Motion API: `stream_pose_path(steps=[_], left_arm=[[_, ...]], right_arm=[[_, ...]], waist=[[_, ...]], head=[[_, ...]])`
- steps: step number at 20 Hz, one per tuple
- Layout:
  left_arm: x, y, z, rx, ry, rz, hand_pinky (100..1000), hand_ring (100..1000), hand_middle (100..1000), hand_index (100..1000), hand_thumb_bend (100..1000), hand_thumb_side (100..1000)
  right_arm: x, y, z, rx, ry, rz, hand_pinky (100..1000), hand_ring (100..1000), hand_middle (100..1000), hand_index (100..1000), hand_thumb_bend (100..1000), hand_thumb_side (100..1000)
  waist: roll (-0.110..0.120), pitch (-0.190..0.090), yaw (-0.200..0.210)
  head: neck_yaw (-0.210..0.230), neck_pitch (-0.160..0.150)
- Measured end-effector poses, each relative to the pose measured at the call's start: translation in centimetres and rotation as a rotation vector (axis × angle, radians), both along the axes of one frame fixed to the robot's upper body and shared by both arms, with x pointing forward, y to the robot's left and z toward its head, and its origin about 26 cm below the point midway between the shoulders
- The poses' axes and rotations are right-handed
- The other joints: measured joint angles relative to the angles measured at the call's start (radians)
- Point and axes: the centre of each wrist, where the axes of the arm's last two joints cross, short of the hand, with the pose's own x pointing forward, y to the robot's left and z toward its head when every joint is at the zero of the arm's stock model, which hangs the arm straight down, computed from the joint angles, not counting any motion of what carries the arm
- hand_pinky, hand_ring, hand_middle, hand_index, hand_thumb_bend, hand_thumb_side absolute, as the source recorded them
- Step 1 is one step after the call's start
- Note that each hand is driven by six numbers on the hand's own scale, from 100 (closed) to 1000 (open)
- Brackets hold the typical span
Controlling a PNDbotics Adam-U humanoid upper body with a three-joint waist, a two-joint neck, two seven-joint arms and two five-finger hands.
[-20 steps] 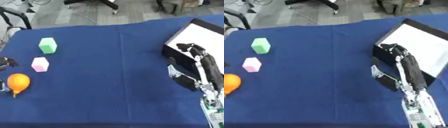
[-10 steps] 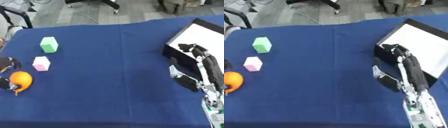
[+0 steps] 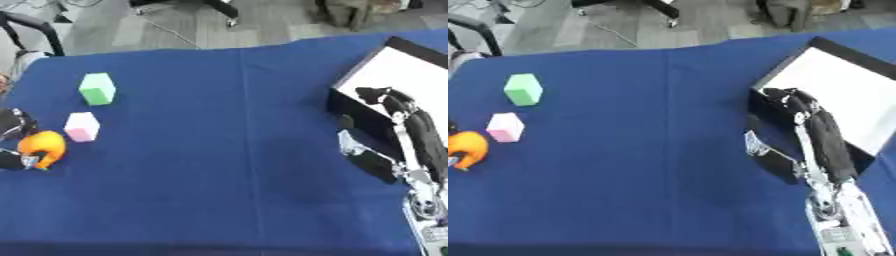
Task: Pick up the objects with one hand, pass them to the other hand, and then place them into the box on the other side of the table.
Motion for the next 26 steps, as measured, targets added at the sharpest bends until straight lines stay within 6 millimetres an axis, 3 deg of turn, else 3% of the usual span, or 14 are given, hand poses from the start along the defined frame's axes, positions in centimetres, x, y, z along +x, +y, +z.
stream_pose_path(steps=[6, 11, 12, 13, 14, 21, 22, 23, 26], left_arm=[[-0.5, -2.1, 4.7, -0.257, -0.183, -0.115, 558, 418, 407, 501, 100, 246], [-0.7, -6.6, 6.4, -0.606, -0.248, -0.301, 551, 423, 416, 501, 100, 265], [-0.7, -7.7, 6.4, -0.671, -0.234, -0.339, 550, 422, 416, 499, 100, 272], [-0.6, -8.8, 6.2, -0.730, -0.212, -0.375, 549, 422, 417, 499, 100, 274], [-0.6, -10.1, 6.0, -0.787, -0.179, -0.416, 549, 423, 418, 499, 100, 277], [0.3, -19.5, 4.9, -1.082, 0.142, -0.708, 555, 433, 427, 506, 100, 304], [0.4, -20.6, 5.1, -1.099, 0.183, -0.745, 555, 433, 427, 506, 100, 304], [0.4, -21.6, 5.2, -1.108, 0.219, -0.778, 555, 433, 427, 506, 100, 318], [0.5, -24.1, 5.5, -1.118, 0.320, -0.869, 556, 434, 428, 506, 100, 336]], right_arm=[[0.0, 0.0, 0.1, -0.001, -0.003, 0.003, 806, 723, 697, 817, 100, 425], [0.1, 0.8, 1.3, -0.010, -0.045, 0.061, 809, 755, 734, 840, 100, 436], [0.1, 1.0, 1.7, -0.013, -0.061, 0.079, 813, 771, 750, 862, 100, 429], [0.0, 1.2, 2.1, -0.019, -0.079, 0.100, 816, 786, 764, 876, 100, 361], [0.1, 1.5, 2.6, -0.029, -0.098, 0.128, 833, 822, 799, 917, 100, 117], [0.7, 3.7, 6.5, -0.233, -0.238, 0.386, 913, 921, 899, 1000, 108, 100], [0.8, 3.9, 6.9, -0.267, -0.255, 0.419, 913, 921, 899, 1000, 108, 100], [0.9, 4.2, 7.3, -0.295, -0.271, 0.448, 914, 922, 901, 1000, 172, 100], [1.0, 5.1, 8.4, -0.363, -0.318, 0.526, 905, 909, 887, 997, 190, 100]], waist=[[-0.002, 0.000, 0.010], [-0.014, 0.000, 0.012], [-0.017, 0.000, 0.012], [-0.020, 0.000, 0.012], [-0.023, 0.000, 0.012], [-0.035, 0.000, 0.018], [-0.035, 0.000, 0.021], [-0.034, 0.000, 0.022], [-0.034, 0.001, 0.026]], head=[[-0.007, 0.000], [-0.007, 0.000], [-0.007, 0.000], [-0.008, 0.000], [-0.008, 0.000], [-0.016, 0.000], [-0.016, 0.000], [-0.016, 0.000], [-0.020, 0.000]])
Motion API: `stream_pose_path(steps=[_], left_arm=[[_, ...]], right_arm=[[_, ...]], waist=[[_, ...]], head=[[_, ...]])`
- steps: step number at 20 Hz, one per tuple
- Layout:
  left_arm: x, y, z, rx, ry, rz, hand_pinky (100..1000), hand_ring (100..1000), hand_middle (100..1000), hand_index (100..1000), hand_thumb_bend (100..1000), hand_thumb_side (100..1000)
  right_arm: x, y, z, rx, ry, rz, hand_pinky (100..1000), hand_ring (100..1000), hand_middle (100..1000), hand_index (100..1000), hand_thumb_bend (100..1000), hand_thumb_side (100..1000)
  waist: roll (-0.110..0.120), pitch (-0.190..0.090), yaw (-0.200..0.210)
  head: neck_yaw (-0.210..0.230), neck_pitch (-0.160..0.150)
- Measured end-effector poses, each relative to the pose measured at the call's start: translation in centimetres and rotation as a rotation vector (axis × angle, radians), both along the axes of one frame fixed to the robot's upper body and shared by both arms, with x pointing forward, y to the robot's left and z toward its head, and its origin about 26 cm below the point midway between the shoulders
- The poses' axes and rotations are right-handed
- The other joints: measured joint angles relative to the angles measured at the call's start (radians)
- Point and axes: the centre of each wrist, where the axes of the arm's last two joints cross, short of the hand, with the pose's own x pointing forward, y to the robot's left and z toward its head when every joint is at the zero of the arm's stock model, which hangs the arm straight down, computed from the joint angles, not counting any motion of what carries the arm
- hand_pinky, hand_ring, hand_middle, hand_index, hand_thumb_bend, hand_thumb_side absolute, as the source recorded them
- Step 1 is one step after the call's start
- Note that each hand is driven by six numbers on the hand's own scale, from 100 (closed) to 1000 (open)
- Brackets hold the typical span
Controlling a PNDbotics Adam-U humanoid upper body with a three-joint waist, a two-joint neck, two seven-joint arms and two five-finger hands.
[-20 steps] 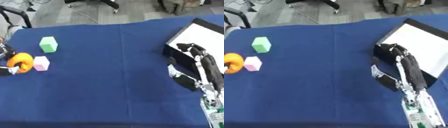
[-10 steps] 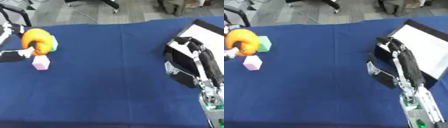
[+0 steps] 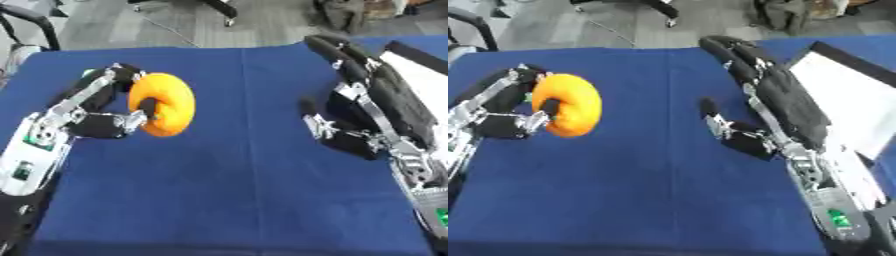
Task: Pick up the objects with one hand, pass them to the other hand, and then place them into the box on the other side of the table.
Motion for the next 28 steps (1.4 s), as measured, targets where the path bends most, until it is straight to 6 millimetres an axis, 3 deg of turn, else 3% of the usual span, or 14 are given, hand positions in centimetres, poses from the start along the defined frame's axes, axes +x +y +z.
stream_pose_path(steps=[4, 9, 28], left_arm=[[0.1, -2.4, 0.8, 0.001, 0.024, -0.127, 557, 435, 428, 507, 100, 335], [0.1, -3.9, 1.7, -0.004, 0.027, -0.203, 559, 437, 430, 508, 100, 336], [0.5, -5.6, 3.8, -0.030, 0.010, -0.281, 564, 444, 437, 514, 100, 328]], right_arm=[[-0.1, 1.1, 0.7, -0.036, -0.018, 0.083, 887, 880, 868, 984, 104, 100], [-0.4, 2.2, 0.7, -0.034, 0.027, 0.178, 870, 856, 851, 979, 100, 100], [-0.8, 3.1, 0.3, -0.036, 0.173, 0.289, 860, 835, 833, 957, 100, 100]], waist=[[0.000, 0.006, 0.005], [-0.005, 0.011, 0.009], [-0.008, 0.019, 0.012]], head=[[-0.008, 0.000], [-0.013, 0.000], [-0.021, 0.000]])
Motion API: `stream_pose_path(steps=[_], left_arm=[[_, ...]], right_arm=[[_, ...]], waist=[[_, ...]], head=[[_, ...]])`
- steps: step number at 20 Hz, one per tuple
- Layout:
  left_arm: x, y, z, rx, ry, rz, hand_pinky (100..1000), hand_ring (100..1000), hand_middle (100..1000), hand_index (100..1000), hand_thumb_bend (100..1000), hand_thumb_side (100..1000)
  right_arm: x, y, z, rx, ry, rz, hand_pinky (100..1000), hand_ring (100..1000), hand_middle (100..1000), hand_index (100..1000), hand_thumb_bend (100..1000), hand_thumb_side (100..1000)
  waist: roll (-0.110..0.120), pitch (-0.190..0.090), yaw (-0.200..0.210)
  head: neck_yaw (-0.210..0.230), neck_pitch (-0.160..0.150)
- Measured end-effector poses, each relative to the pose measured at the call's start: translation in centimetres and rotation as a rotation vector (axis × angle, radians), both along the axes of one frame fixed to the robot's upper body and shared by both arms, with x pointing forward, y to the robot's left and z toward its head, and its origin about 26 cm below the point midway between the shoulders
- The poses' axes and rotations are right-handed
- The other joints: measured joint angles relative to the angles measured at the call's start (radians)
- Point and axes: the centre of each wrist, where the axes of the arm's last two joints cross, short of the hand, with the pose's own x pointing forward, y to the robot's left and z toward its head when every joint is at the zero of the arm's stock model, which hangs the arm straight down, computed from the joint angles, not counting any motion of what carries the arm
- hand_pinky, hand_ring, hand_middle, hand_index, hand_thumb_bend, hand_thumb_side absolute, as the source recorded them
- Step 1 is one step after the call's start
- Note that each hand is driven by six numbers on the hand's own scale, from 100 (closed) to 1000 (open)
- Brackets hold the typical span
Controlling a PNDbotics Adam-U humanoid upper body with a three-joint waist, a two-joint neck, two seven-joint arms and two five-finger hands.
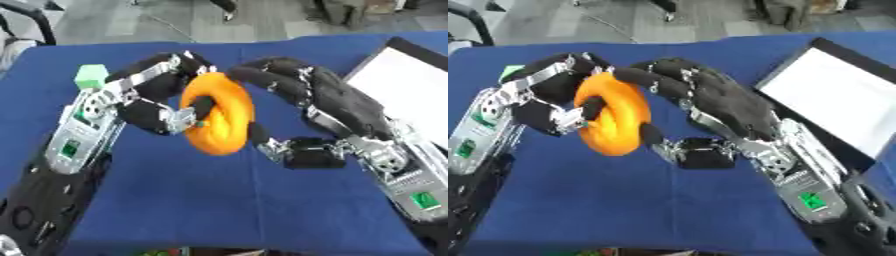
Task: Pick up the objects with one hand, pass them to the other hand, and then place them into the box on the other side of the table.
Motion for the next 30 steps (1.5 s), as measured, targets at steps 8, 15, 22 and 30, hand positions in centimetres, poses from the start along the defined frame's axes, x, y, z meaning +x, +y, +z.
stream_pose_path(steps=[8, 15, 22, 30], left_arm=[[-0.1, -0.5, 0.1, 0.007, 0.010, -0.034, 565, 445, 437, 514, 100, 318], [0.0, -0.7, 0.2, 0.013, 0.007, -0.040, 566, 447, 440, 516, 100, 314], [0.0, -1.1, 0.5, 0.028, -0.008, -0.064, 568, 448, 441, 517, 100, 299], [0.1, -1.1, 1.2, 0.080, -0.050, -0.095, 575, 453, 446, 522, 100, 285]], right_arm=[[0.0, 0.1, 0.1, -0.014, 0.006, 0.018, 857, 837, 846, 970, 100, 100], [0.0, 0.2, 0.4, -0.055, -0.024, 0.035, 883, 876, 895, 1000, 100, 100], [0.4, 0.3, 2.0, -0.199, -0.139, 0.061, 892, 889, 913, 1000, 174, 100], [0.5, 0.3, 3.8, -0.344, -0.144, 0.096, 894, 888, 909, 1000, 100, 117]], waist=[[0.000, 0.004, 0.000], [-0.003, 0.006, 0.000], [-0.002, 0.007, 0.000], [-0.005, 0.014, 0.000]], head=[[-0.001, 0.000], [-0.001, 0.000], [-0.001, 0.000], [-0.006, 0.000]])
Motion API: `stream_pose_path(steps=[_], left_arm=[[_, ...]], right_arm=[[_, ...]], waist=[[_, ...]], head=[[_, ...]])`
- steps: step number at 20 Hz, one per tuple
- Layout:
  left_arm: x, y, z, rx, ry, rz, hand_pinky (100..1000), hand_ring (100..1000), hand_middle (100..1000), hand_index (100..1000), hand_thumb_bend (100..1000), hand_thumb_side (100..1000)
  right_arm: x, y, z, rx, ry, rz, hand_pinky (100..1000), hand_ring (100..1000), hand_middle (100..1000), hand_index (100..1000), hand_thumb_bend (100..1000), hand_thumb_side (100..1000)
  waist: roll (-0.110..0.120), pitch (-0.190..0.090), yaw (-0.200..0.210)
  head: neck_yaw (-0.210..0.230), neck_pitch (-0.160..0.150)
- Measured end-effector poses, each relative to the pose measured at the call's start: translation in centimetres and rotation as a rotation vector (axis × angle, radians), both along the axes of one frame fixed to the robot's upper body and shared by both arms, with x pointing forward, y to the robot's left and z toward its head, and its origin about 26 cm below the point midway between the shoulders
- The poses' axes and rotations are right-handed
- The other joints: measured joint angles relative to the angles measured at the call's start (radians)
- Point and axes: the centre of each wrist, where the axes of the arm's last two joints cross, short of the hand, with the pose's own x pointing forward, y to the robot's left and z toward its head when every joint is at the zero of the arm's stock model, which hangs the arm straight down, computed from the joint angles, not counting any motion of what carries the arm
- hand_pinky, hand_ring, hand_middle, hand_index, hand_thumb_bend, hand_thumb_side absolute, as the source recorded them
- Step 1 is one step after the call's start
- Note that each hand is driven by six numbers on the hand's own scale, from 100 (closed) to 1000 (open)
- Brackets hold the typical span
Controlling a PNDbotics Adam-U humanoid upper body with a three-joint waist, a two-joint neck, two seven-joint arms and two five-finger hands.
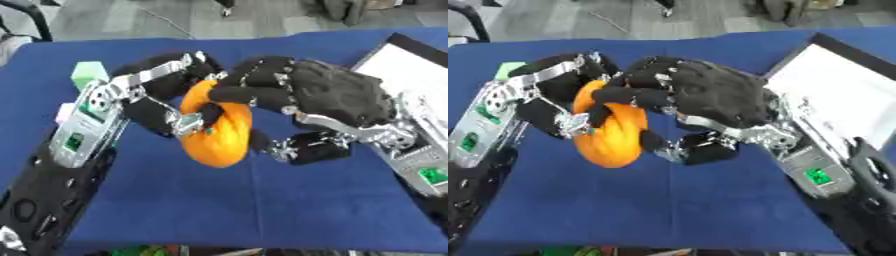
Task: Pick up the objects with one hand, pass them to the other hand, and then place them into the box on the other side of the table.
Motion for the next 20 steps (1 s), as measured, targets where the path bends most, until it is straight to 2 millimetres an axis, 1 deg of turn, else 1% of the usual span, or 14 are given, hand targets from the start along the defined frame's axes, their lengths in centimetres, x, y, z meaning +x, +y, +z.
stream_pose_path(steps=[4, 7, 12, 20], left_arm=[[0.0, -0.1, 0.4, 0.030, -0.028, -0.015, 575, 453, 446, 522, 100, 286], [0.0, -0.1, 0.5, 0.030, -0.031, -0.018, 574, 453, 445, 521, 100, 291], [0.1, -0.2, 0.8, 0.019, -0.026, -0.022, 573, 453, 446, 521, 100, 295], [0.0, -0.5, 0.9, -0.009, -0.003, -0.033, 586, 459, 452, 527, 100, 307]], right_arm=[[0.0, -0.1, 0.8, -0.058, 0.032, 0.004, 890, 879, 898, 1000, 100, 110], [0.0, -0.2, 1.0, -0.061, 0.060, 0.009, 872, 848, 868, 987, 100, 100], [0.0, -0.3, 0.7, -0.006, 0.079, 0.002, 859, 827, 849, 974, 100, 100], [-0.3, 0.0, -0.1, 0.102, 0.072, -0.007, 813, 766, 778, 910, 100, 100]], waist=[[-0.003, 0.003, 0.000], [-0.007, 0.004, 0.000], [-0.005, 0.004, 0.000], [0.000, 0.004, 0.001]], head=[[-0.002, 0.000], [-0.003, 0.000], [-0.003, 0.000], [-0.012, 0.000]])
